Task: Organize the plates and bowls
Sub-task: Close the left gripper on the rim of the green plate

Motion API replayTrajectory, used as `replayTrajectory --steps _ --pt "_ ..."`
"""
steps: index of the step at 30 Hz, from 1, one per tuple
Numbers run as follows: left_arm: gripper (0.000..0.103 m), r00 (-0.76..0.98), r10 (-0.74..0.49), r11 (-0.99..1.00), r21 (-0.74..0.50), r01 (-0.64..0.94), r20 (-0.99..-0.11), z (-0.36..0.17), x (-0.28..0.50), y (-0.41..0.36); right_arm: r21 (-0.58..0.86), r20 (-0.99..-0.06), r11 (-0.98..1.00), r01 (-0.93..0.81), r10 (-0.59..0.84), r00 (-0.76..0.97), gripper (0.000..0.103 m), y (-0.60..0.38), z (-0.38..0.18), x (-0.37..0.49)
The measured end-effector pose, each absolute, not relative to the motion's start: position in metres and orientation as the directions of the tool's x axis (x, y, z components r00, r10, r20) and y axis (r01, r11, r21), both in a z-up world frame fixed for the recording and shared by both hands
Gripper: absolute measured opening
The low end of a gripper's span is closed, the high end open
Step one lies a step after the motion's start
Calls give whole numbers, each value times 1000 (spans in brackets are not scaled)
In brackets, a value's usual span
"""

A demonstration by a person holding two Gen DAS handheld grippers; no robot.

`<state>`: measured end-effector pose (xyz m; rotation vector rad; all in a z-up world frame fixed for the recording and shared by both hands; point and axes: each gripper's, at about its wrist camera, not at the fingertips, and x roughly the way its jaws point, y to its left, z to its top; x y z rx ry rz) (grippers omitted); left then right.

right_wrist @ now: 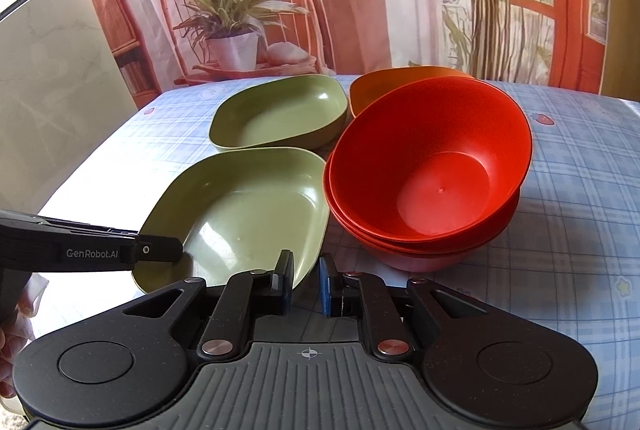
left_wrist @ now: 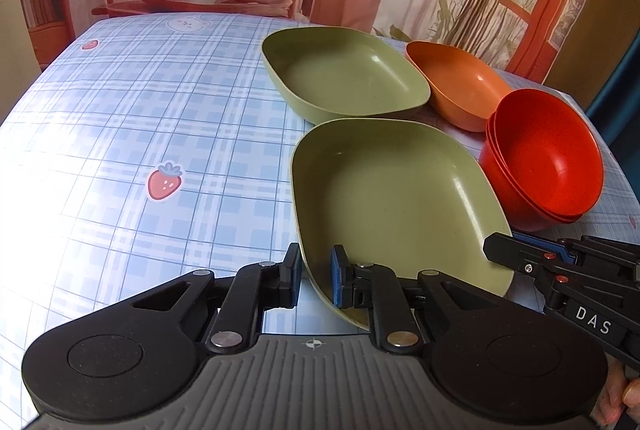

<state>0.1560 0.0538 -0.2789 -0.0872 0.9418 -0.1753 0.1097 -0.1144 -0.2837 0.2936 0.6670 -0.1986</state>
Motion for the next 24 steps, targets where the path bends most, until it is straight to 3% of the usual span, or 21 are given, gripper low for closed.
replayTrajectory --steps 9,24 --pt "16 560 -184 981 -186 54 -808 -279 153 51 213 -648 944 250 -55 760 13 -120 -284 104" --pt "16 598 -230 973 -195 123 -768 -259 133 61 223 -651 922 316 -100 752 12 -107 -276 98"
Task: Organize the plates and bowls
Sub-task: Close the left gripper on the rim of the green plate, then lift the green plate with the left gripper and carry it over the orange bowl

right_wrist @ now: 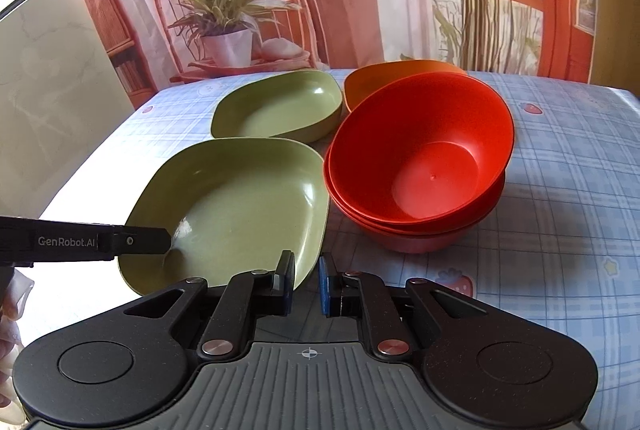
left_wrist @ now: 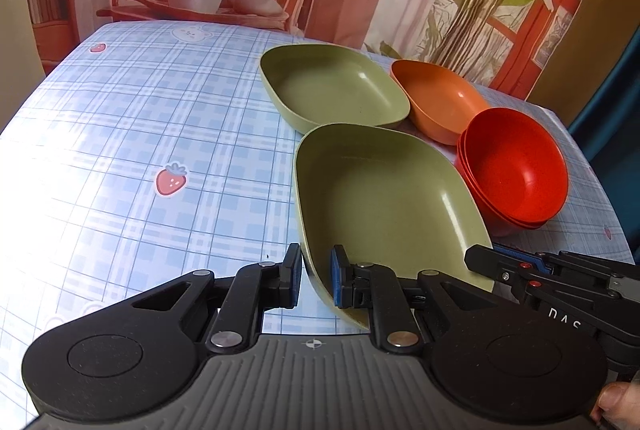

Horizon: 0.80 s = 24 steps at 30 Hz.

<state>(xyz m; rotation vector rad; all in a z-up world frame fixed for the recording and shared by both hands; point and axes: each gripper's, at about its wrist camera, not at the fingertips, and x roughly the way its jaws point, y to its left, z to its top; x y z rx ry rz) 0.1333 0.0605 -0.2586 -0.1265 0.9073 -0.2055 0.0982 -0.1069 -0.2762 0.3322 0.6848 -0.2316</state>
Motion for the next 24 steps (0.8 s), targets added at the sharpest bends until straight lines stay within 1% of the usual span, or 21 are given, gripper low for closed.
replayTrajectory --steps 8,16,24 --pt "17 614 -239 971 -195 139 -752 -248 122 70 217 -627 922 320 -119 770 11 -96 -255 96" --pt "17 665 -245 969 -203 142 -705 -227 108 74 194 -595 935 295 -127 794 11 -88 -233 88" --pt "17 699 -250 968 -184 170 -670 -205 105 62 194 -544 937 290 -143 827 11 -96 -207 78"
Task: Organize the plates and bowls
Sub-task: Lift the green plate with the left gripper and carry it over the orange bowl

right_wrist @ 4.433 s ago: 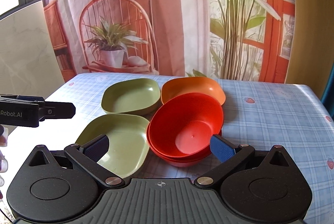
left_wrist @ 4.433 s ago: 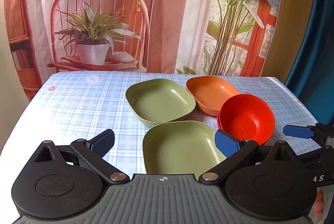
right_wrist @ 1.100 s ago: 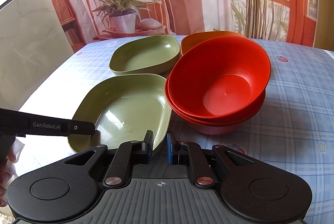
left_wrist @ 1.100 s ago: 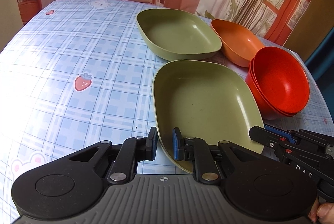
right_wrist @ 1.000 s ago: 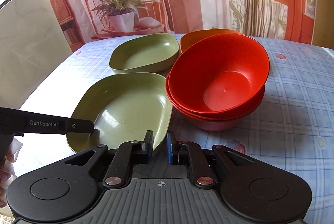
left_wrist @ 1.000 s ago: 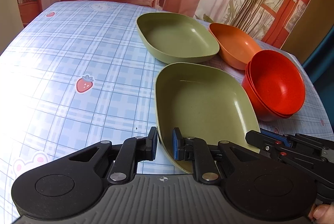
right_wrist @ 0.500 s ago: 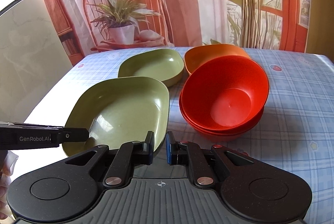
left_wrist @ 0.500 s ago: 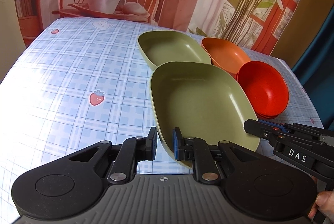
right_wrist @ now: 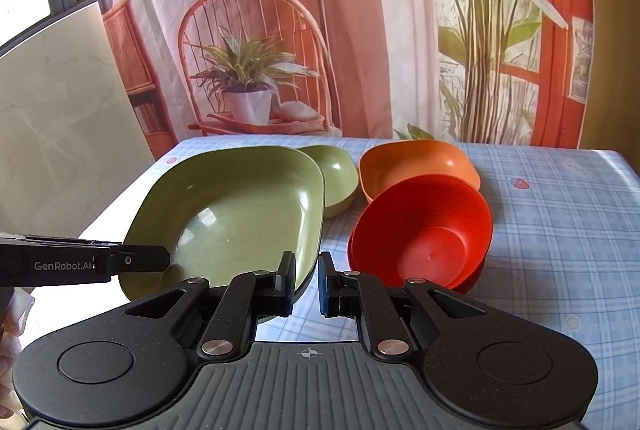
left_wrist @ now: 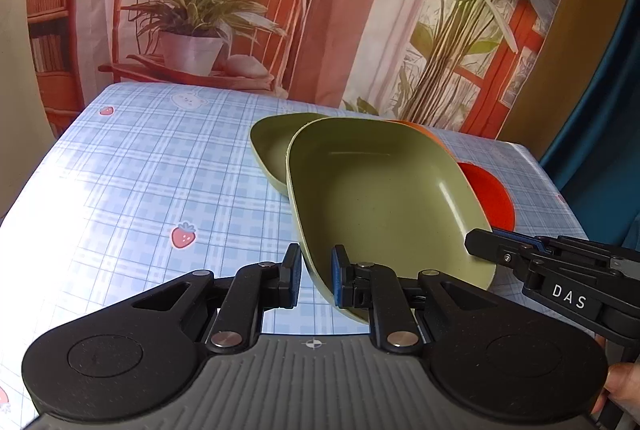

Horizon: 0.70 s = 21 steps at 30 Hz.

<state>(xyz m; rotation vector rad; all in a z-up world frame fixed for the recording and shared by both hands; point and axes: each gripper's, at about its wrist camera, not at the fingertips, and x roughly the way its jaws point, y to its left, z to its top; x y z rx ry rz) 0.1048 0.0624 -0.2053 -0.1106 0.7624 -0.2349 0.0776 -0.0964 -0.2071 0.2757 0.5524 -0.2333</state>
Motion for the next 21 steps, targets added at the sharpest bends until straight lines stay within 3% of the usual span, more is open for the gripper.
replayTrajectory --steps 21 --pt "18 731 -301 952 -154 263 -612 -164 140 16 147 -443 946 288 -197 875 9 -163 -144 80"
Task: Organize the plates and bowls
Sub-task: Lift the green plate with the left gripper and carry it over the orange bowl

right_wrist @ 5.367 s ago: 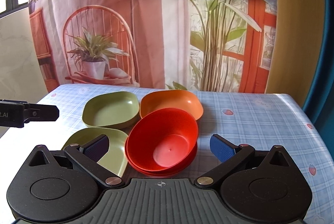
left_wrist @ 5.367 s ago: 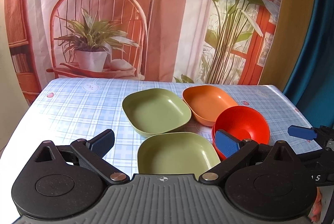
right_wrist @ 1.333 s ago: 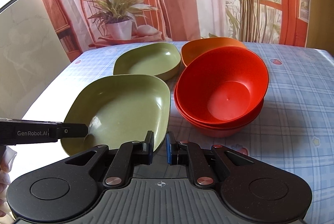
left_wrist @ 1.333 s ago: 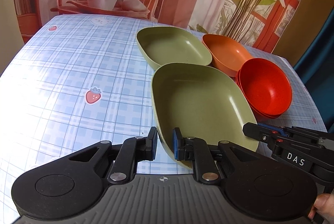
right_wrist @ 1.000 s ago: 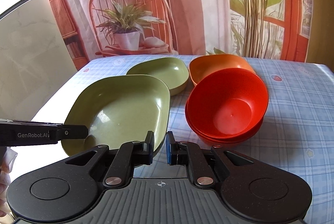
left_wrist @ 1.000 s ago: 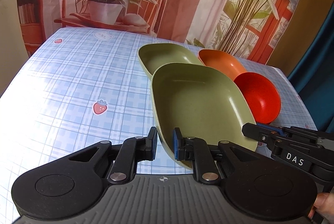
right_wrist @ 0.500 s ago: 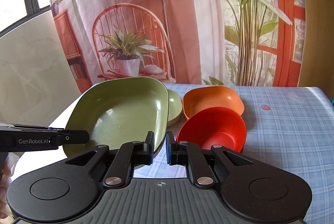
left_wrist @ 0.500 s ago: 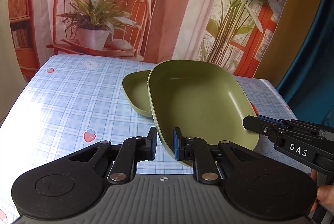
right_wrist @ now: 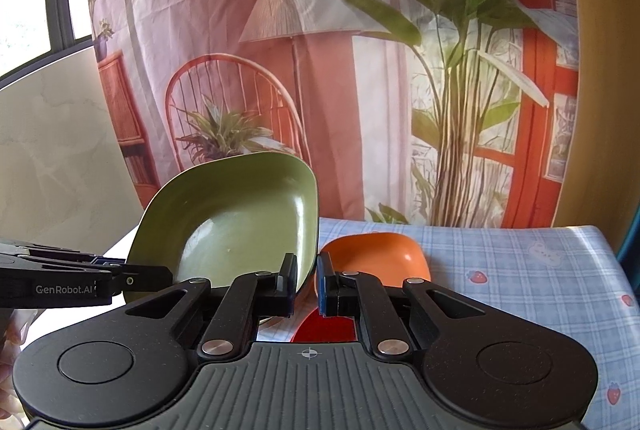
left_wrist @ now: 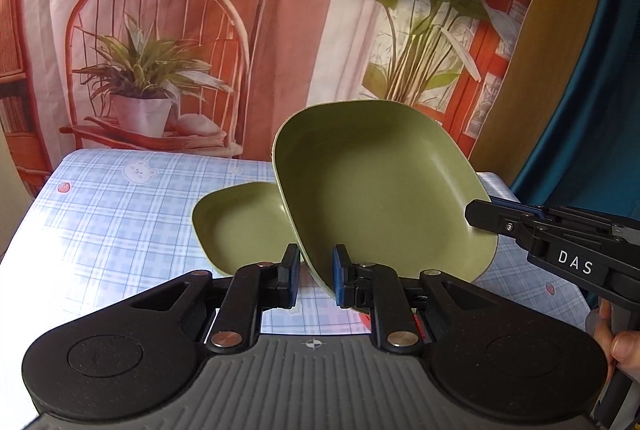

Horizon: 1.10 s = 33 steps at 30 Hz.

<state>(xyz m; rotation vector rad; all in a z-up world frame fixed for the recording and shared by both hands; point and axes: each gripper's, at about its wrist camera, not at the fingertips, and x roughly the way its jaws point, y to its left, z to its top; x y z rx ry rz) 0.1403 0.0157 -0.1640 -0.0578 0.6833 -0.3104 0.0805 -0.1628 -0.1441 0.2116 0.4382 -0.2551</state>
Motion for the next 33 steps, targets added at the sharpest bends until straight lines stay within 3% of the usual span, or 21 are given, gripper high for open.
replayTrajectory --steps 22,33 --pt "20 692 -363 925 -154 346 -624 -169 213 -41 139 -482 928 346 -242 842 8 -259 -146 112" --pt "20 633 -395 914 -218 342 -666 -194 264 -53 138 -522 921 363 -244 817 7 -295 -164 141"
